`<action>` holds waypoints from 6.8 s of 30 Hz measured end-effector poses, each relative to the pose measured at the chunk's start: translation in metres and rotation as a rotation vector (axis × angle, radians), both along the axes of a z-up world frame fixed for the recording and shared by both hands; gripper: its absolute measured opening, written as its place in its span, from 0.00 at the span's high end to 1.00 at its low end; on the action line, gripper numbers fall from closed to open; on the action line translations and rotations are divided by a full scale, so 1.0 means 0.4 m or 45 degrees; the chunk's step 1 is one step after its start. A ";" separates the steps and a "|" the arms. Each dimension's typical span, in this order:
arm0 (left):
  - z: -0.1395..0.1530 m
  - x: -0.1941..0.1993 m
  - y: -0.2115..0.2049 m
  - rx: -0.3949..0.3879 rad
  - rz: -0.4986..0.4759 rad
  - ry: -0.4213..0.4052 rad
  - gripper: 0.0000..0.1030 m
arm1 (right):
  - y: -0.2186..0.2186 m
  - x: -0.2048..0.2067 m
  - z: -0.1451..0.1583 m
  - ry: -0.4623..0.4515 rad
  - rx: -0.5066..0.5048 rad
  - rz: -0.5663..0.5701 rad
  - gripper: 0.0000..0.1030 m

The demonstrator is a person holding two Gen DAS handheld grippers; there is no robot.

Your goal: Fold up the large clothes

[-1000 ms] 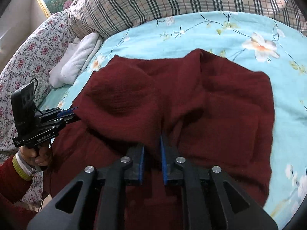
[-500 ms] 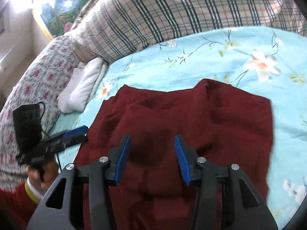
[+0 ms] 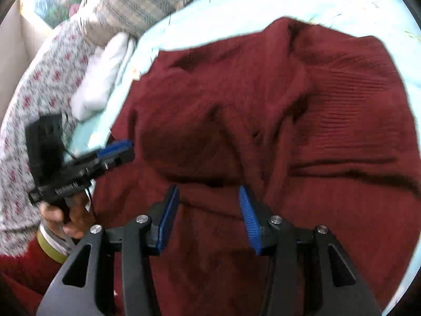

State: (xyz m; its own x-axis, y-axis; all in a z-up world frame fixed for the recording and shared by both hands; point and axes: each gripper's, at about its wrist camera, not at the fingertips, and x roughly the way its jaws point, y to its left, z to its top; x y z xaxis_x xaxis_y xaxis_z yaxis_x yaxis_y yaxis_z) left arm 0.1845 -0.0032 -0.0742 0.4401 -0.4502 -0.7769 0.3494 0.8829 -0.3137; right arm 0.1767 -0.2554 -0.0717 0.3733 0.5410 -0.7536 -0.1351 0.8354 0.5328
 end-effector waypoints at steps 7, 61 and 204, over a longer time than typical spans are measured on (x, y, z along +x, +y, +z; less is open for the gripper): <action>0.031 -0.128 0.109 0.006 0.164 -0.020 0.47 | -0.068 -0.087 0.065 -0.049 -0.026 -0.121 0.53; 0.158 -0.425 0.321 -0.527 0.202 -0.128 0.95 | -0.222 -0.394 0.170 -0.303 0.464 -0.120 0.95; 0.163 0.055 -0.125 -0.314 0.206 -0.238 0.84 | -0.137 0.219 -0.046 0.044 0.488 -0.278 0.74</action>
State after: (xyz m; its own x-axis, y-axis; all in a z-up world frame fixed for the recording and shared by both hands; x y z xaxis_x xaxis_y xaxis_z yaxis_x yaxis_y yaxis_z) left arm 0.2066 -0.0532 -0.0089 0.6453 -0.5271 -0.5529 0.2826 0.8372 -0.4683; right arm 0.2642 -0.3103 -0.0901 0.4880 0.6950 -0.5281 0.0459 0.5838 0.8106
